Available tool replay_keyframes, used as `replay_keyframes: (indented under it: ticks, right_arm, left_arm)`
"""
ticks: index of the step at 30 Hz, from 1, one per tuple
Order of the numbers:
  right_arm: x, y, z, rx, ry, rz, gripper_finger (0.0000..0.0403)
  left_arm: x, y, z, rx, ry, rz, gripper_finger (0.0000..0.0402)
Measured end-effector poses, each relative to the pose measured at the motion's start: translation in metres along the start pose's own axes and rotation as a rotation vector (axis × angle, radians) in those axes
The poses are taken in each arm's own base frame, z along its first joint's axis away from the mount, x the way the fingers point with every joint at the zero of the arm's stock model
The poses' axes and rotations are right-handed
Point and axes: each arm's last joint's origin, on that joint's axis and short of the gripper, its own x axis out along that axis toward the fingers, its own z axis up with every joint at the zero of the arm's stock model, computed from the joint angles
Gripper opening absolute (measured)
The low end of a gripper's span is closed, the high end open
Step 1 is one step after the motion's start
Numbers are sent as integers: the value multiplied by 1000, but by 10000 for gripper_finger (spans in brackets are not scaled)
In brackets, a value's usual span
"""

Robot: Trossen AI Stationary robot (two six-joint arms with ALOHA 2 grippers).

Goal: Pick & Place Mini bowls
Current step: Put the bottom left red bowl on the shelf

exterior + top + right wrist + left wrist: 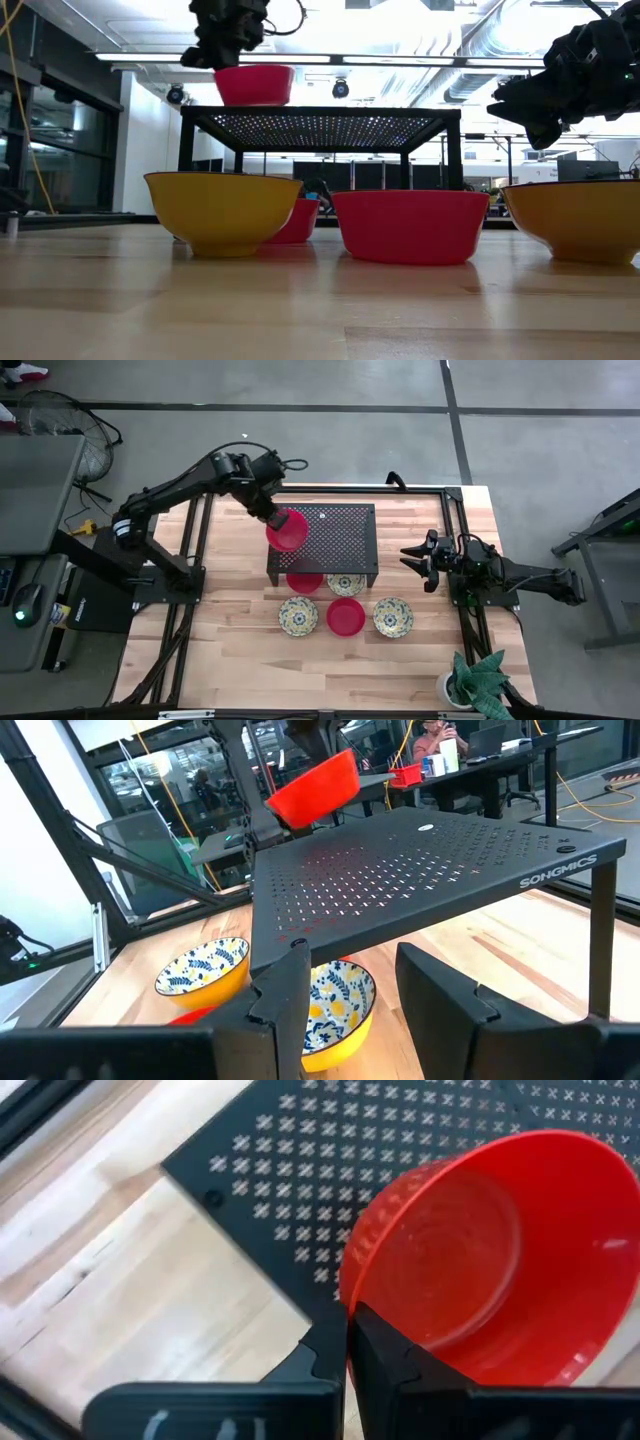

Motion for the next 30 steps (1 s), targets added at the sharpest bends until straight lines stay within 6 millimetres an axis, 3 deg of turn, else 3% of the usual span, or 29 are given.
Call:
replay_keyframes:
  ticks: [8, 30]
  right_arm:
    - [0, 0, 0, 0, 0, 0, 138]
    - [0, 0, 0, 0, 0, 0, 138]
  left_arm:
    - [9, -7, 20, 40, 54, 1, 0]
    - [20, -9, 24, 40, 110, -10, 0]
